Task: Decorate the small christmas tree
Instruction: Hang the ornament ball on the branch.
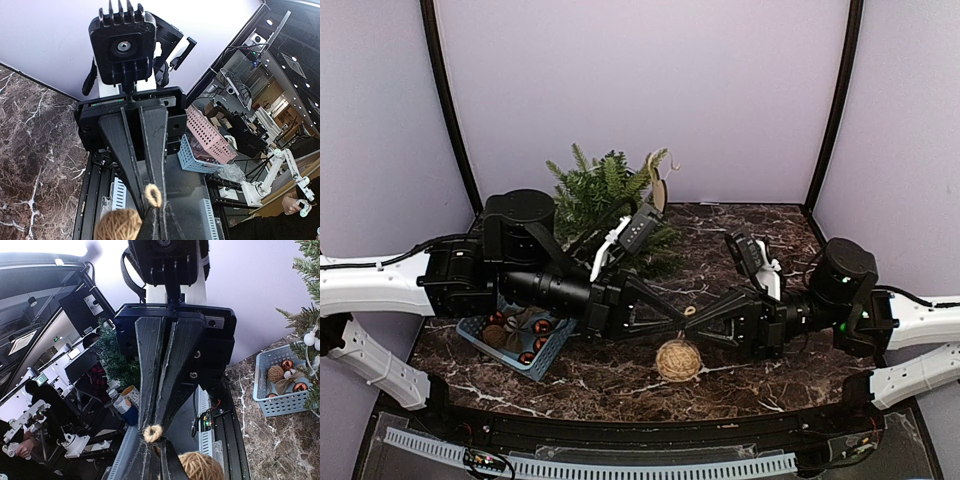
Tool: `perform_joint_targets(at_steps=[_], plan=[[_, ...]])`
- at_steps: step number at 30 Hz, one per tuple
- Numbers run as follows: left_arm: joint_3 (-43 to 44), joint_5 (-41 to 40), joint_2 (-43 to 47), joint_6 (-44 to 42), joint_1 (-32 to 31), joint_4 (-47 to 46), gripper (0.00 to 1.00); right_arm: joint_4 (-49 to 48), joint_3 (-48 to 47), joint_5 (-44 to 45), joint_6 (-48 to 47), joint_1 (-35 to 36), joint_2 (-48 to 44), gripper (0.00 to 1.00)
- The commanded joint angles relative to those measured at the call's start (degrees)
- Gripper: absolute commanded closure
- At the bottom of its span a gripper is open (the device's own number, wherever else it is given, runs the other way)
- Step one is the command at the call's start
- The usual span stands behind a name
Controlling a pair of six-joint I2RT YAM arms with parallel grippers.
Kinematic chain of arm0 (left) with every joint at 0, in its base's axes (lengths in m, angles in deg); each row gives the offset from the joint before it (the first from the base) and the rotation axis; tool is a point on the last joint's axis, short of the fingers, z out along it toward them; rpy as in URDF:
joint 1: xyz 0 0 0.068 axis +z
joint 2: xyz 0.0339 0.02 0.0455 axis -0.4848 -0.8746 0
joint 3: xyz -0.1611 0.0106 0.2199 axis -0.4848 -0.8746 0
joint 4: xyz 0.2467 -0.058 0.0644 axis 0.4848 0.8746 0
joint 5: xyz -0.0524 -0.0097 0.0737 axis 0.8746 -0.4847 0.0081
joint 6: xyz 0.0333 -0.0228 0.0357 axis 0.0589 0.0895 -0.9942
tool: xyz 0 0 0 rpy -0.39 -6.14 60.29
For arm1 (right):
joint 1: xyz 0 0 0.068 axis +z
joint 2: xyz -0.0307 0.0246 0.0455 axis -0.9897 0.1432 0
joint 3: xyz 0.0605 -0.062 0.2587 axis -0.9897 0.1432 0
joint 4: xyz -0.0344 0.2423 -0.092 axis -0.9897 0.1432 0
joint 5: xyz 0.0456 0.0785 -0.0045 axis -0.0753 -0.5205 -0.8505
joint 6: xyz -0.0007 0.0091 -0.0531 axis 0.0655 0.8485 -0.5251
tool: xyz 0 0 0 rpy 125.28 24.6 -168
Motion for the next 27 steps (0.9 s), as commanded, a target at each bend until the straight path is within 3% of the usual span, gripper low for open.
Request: perform_joint_targets(at_steps=[1, 13, 19, 27], plan=[[1.60, 0.46, 0.34, 0.24, -0.05, -2.49, 1.00, -2.73, -2.05, -0.48, -0.62, 0.29, 0.40, 0.91], [1.52, 0.35, 0.46, 0.21, -0.05, -2.68, 1.00, -3.00, -2.63, -1.00, -0.72, 0.28, 1.73, 0.91], [1.34, 0.21, 0.61, 0.10, -0.05, -2.58, 1.00, -3.08, -2.54, -0.21, -0.64, 0.29, 1.25, 1.00], [0.61, -4.30, 2.89, -1.26, -0.05, 0.84, 1.00, 0.06, -0.83, 12.81, -1.21, 0.29, -4.62, 1.00]])
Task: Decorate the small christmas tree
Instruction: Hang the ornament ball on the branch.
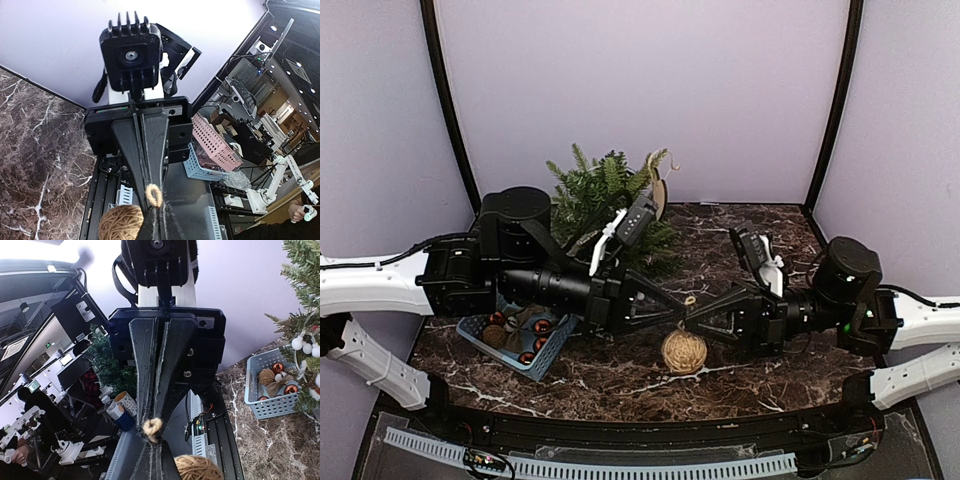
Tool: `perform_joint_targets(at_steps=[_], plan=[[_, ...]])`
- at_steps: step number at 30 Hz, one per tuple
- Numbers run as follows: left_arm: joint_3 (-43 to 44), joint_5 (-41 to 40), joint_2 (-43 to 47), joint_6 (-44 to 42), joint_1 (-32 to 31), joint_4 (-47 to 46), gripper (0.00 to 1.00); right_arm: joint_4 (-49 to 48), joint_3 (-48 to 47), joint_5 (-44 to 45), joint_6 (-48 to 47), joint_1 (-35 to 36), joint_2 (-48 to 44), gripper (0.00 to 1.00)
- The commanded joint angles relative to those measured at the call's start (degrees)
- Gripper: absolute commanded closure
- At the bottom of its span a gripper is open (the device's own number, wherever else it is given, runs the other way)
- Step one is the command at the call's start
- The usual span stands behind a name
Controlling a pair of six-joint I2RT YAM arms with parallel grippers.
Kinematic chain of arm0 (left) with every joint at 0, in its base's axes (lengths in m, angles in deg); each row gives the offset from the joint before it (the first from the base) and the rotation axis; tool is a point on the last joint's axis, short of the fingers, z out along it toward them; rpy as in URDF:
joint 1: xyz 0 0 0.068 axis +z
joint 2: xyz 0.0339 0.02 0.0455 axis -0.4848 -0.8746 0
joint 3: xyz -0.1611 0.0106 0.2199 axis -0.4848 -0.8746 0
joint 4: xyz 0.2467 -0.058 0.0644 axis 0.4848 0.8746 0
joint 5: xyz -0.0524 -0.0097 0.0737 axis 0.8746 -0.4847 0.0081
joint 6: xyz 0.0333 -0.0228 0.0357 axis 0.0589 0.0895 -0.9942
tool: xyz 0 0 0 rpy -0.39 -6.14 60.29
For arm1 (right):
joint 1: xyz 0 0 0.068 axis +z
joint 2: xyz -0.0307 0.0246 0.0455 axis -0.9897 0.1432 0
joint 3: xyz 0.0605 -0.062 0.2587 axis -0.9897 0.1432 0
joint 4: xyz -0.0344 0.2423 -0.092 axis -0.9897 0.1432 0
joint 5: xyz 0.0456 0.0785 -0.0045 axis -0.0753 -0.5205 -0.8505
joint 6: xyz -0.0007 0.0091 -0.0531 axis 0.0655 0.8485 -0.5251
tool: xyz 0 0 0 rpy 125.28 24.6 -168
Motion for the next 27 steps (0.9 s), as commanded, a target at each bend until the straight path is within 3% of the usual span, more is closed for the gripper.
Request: perform_joint_targets(at_steps=[1, 13, 27], plan=[[0.53, -2.96, 3.05, -1.32, -0.07, 2.55, 1.00, -0.40, -0.39, 10.70, -1.08, 0.23, -4.43, 1.00], [1.15, -5.49, 2.85, -1.89, -0.07, 4.75, 1.00, 5.06, -1.96, 18.05, -2.94, 0.29, -4.94, 1.00], [3.37, -21.34, 1.24, -1.31, -0.02, 12.87, 1.00, 8.73, -3.88, 35.60, -5.58, 0.37, -1.19, 1.00]])
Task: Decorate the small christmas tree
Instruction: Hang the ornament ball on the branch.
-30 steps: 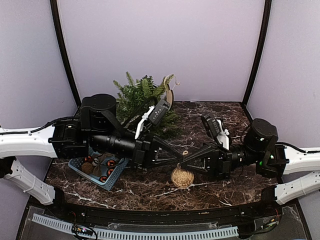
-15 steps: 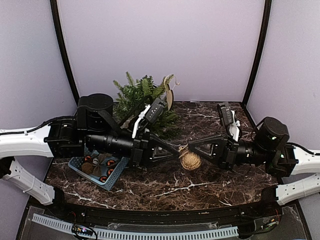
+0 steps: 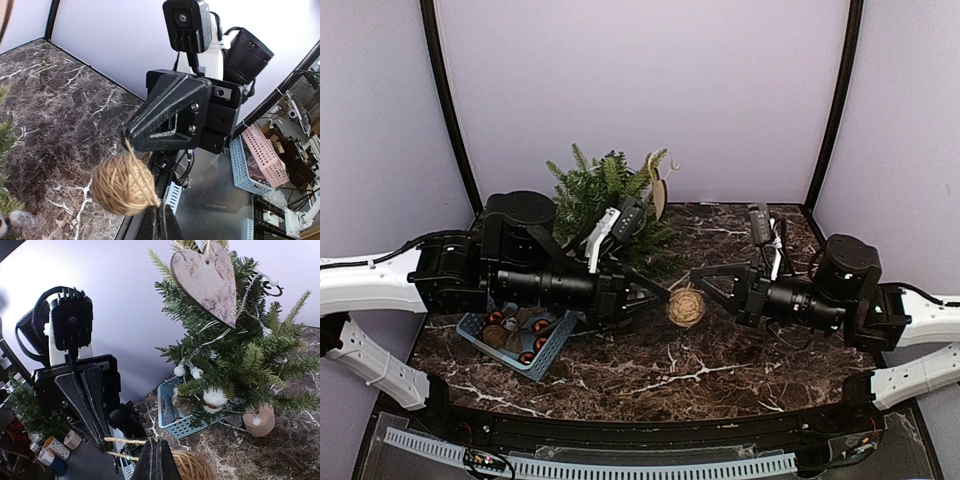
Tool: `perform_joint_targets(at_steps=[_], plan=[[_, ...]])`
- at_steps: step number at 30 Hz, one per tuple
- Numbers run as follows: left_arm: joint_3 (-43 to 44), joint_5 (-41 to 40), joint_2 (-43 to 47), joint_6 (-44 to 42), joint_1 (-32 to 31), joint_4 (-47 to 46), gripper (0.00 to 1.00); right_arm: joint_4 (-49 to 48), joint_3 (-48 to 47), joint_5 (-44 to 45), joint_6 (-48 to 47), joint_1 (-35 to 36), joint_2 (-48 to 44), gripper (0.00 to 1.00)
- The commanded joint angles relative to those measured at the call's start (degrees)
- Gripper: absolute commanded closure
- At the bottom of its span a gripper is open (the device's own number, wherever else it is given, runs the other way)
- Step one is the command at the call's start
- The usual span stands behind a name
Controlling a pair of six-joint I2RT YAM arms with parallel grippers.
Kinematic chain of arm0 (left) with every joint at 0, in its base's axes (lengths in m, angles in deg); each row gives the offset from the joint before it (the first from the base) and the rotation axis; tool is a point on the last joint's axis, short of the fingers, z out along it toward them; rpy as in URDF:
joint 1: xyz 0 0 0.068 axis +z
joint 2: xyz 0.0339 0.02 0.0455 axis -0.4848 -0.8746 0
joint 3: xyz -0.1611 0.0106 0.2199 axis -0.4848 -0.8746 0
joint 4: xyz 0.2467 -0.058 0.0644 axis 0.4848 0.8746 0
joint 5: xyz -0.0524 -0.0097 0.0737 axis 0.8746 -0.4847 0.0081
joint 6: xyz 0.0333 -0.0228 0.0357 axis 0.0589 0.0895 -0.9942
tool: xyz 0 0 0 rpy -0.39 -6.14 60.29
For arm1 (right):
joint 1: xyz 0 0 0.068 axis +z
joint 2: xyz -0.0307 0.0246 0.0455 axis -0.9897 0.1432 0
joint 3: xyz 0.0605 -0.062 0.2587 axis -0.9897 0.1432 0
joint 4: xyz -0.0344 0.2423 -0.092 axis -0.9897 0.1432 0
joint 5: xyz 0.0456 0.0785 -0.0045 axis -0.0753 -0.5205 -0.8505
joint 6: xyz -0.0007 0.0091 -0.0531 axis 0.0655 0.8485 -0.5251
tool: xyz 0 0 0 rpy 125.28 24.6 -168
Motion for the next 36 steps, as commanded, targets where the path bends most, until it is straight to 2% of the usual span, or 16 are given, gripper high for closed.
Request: perform_joint_targets(at_steps=[1, 13, 36], plan=[[3.19, -6.42, -0.39, -0.22, 0.01, 3.64, 1.00, -1.01, -2.83, 8.05, -1.42, 0.31, 1.79, 1.00], [8.00, -16.65, -4.19, 0.15, 1.03, 8.02, 1.00, -0.67, -7.36, 17.49, -1.66, -0.81, 8.30, 1.00], [11.16, -23.23, -8.77, 1.13, 4.06, 5.16, 1.00, -2.37, -12.17, 12.18, -2.26, -9.50, 15.29, 1.00]])
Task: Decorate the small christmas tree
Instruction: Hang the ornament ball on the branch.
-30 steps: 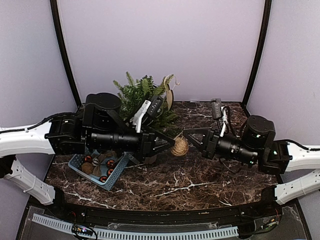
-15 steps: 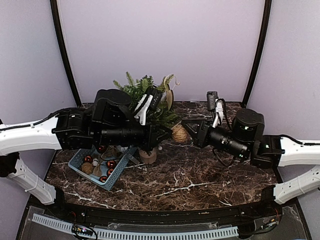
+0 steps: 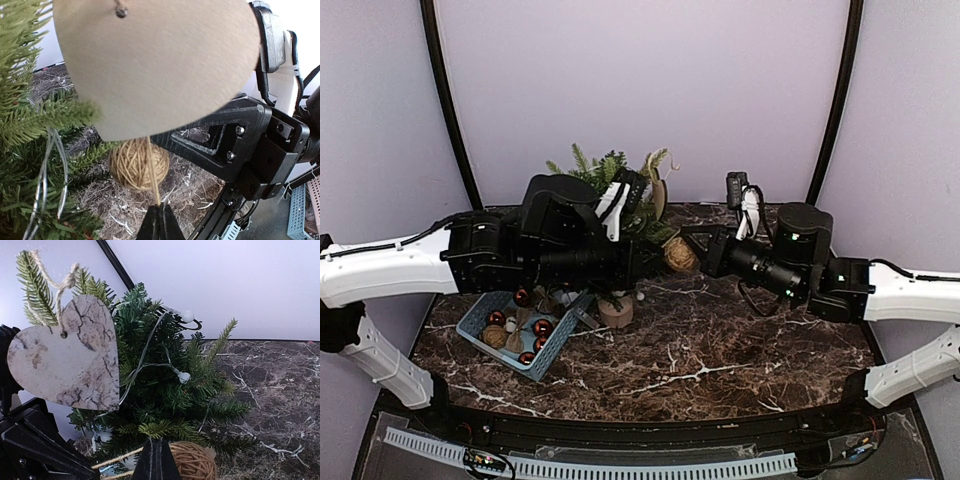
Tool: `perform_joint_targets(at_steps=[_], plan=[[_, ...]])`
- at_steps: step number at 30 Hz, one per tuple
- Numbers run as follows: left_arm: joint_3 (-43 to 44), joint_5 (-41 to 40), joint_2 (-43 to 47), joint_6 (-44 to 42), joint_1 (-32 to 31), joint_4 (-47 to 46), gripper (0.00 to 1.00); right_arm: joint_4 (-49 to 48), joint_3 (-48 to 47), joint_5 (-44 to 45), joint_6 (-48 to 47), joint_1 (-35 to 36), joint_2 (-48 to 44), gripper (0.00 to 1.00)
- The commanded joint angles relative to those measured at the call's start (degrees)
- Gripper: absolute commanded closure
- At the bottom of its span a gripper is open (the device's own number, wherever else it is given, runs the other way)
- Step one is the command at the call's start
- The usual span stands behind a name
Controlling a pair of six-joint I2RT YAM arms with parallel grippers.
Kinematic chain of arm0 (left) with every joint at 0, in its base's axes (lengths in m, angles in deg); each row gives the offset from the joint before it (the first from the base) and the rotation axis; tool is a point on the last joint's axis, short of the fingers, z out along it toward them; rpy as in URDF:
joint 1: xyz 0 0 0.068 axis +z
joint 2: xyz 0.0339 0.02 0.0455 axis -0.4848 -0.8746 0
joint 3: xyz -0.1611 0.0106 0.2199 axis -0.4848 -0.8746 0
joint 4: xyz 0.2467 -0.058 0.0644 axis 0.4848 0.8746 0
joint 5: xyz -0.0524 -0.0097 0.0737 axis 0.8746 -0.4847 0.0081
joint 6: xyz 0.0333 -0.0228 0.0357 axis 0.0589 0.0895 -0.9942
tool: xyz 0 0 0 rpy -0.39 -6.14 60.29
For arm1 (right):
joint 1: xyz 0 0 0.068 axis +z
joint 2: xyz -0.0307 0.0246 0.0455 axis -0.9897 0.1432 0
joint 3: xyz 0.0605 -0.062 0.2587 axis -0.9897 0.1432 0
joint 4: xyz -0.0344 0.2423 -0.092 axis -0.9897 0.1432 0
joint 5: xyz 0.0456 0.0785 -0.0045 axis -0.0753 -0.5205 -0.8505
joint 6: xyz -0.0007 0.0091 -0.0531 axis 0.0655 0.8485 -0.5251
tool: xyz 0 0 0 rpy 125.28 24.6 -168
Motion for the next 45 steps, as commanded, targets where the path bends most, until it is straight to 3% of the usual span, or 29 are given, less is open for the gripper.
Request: perform_joint_targets(at_steps=[1, 18, 45], plan=[[1.66, -1.29, 0.01, 0.52, 0.78, -2.17, 1.00, -3.20, -2.09, -0.85, -0.82, -1.48, 0.53, 1.00], [0.78, -1.28, -0.56, 1.88, 2.87, -5.13, 1.00, -4.38, -4.23, -4.20, -1.19, -4.37, 3.63, 1.00], [-0.62, -1.52, -2.88, 8.15, 4.39, -1.38, 1.00, -1.80, -4.07, -4.10, 0.13, -5.40, 7.19, 1.00]])
